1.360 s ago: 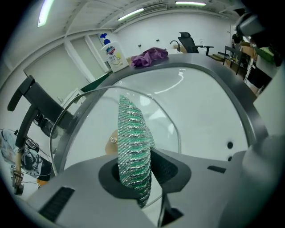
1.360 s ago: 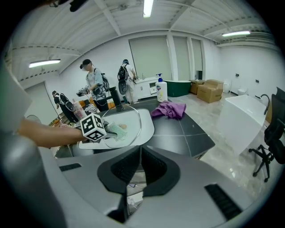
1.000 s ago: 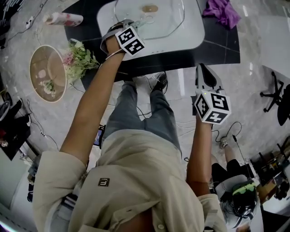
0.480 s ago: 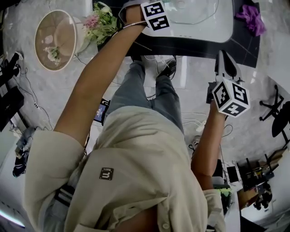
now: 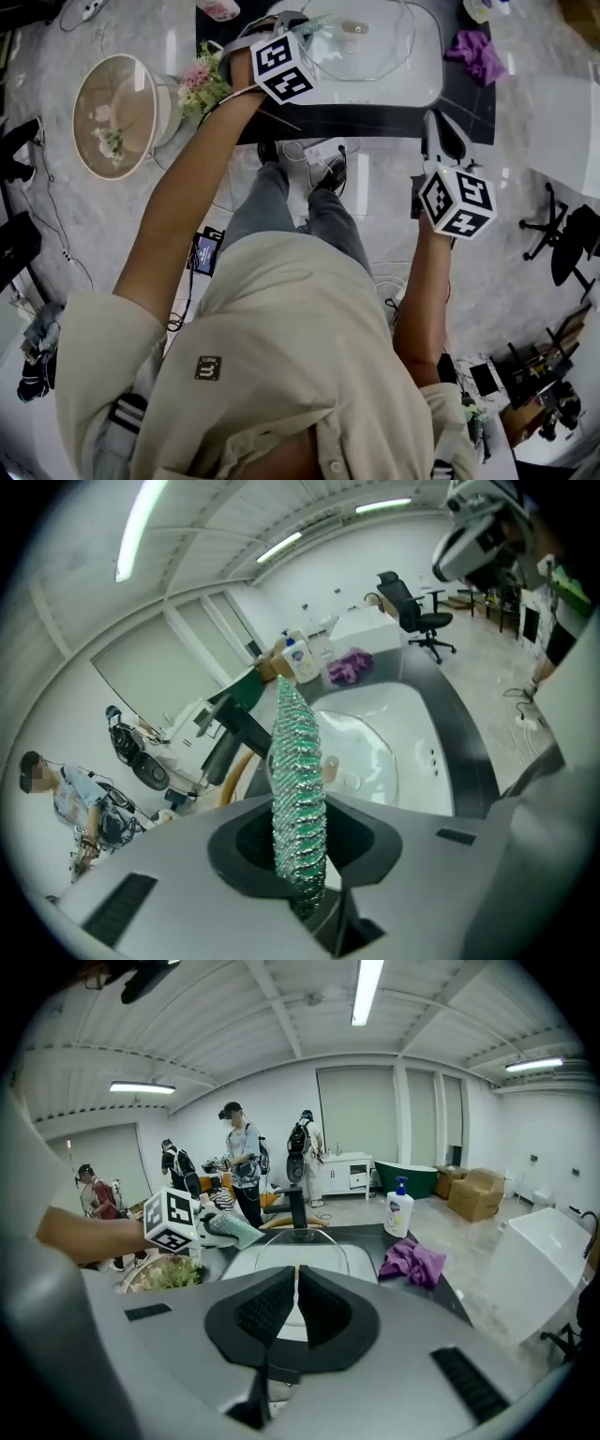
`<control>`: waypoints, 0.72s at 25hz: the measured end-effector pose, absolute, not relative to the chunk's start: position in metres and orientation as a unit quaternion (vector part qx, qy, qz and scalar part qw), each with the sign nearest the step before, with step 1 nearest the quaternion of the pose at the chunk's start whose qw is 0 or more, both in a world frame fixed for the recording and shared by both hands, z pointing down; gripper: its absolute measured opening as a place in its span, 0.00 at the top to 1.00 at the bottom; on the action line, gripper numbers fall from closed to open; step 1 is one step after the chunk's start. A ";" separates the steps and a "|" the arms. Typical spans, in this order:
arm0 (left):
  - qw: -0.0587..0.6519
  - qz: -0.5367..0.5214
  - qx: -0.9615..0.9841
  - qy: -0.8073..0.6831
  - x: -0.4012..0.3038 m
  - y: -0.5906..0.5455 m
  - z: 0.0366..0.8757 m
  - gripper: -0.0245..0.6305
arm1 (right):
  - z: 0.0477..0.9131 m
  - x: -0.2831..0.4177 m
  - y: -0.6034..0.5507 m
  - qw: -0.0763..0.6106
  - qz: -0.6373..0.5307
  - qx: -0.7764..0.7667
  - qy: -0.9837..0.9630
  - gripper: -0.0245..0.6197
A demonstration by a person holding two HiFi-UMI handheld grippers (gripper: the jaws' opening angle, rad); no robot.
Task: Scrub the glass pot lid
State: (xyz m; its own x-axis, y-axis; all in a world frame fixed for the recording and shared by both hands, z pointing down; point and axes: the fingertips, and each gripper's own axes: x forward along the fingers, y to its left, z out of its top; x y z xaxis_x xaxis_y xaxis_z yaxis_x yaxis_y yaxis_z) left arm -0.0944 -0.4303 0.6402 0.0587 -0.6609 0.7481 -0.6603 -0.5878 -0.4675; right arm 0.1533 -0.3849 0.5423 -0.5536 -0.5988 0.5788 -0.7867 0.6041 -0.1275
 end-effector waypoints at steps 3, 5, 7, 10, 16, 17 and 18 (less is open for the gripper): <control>-0.002 -0.470 -0.739 0.483 -0.096 -0.413 0.588 0.82 | 0.521 0.158 -0.378 0.231 0.195 0.399 -0.866 0.92; -0.004 -0.431 -0.748 0.505 -0.098 -0.403 0.549 0.82 | 0.503 0.165 -0.377 0.216 0.193 0.402 -0.869 0.92; -0.002 -0.385 -0.757 0.528 -0.098 -0.394 0.508 0.82 | 0.483 0.172 -0.378 0.196 0.184 0.406 -0.873 0.92; 0.007 -0.314 -0.768 0.558 -0.096 -0.375 0.449 0.82 | 0.450 0.179 -0.378 0.168 0.165 0.404 -0.884 0.92; 0.027 -0.193 -0.793 0.578 -0.075 -0.320 0.361 0.82 | 0.385 0.176 -0.365 0.119 0.114 0.374 -0.913 0.92; 0.035 -0.178 -0.795 0.578 -0.071 -0.311 0.349 0.82 | 0.372 0.175 -0.362 0.108 0.105 0.367 -0.918 0.92; 0.041 -0.164 -0.797 0.579 -0.066 -0.303 0.338 0.82 | 0.359 0.173 -0.358 0.095 0.097 0.360 -0.923 0.92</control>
